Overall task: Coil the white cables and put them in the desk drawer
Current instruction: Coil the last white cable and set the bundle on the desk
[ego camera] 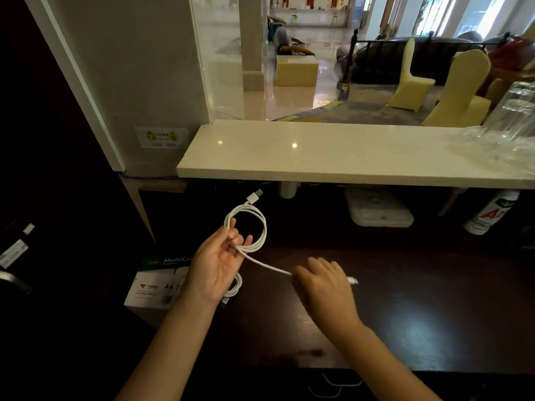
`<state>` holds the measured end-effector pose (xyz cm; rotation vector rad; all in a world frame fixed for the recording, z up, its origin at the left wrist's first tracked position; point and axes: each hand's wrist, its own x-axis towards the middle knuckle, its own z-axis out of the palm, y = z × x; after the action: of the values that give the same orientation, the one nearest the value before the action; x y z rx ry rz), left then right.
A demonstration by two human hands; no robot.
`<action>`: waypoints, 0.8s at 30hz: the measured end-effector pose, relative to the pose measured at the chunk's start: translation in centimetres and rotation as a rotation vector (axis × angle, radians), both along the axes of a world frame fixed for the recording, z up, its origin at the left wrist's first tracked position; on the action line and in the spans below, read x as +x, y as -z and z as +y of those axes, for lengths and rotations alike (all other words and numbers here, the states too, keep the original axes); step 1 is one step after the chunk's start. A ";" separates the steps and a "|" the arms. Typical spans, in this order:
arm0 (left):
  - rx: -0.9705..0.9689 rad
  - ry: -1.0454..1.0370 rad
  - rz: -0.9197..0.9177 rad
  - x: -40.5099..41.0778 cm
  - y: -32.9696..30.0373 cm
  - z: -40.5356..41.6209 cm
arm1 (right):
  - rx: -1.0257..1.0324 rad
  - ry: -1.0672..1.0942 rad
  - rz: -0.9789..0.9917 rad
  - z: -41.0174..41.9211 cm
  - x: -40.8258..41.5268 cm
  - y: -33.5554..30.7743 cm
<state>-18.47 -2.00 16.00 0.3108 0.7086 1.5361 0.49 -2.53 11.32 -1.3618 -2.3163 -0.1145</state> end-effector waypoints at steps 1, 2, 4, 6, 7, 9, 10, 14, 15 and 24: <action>-0.012 -0.010 0.030 0.2 0.1 0.0 | -0.084 0.059 0.026 0.2 0.2 -0.1; -0.021 -0.021 0.052 0.5 0.2 0.0 | -0.173 0.094 0.088 0.5 0.4 -0.4; -0.026 -0.028 0.065 1.0 0.4 -0.1 | -0.348 0.184 0.312 1.0 0.5 -0.8; -0.029 -0.019 0.054 1.5 0.6 -0.1 | -0.364 0.279 0.511 1.8 0.3 -1.2; -0.033 -0.009 0.050 1.8 0.7 -0.2 | -0.350 0.326 0.594 2.4 0.2 -1.4; -0.044 0.012 0.043 2.7 0.9 -0.5 | -0.378 0.409 0.774 3.5 -0.3 -2.0; -0.048 0.022 0.038 3.2 0.9 -0.7 | -0.411 0.439 0.884 4.0 -0.6 -2.3; -0.041 0.048 0.026 4.0 0.9 -1.0 | -0.566 0.412 1.012 5.0 -1.2 -3.0; -0.037 0.050 0.026 3.8 0.9 -1.0 | -0.612 0.378 0.934 5.2 -1.1 -3.0; -0.037 0.087 0.023 1.9 1.6 -0.8 | -0.776 0.033 0.704 3.4 0.3 -2.0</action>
<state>-16.57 -2.79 14.36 0.3274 0.7317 1.4370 0.78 0.89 13.28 -1.4319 -1.7551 1.1655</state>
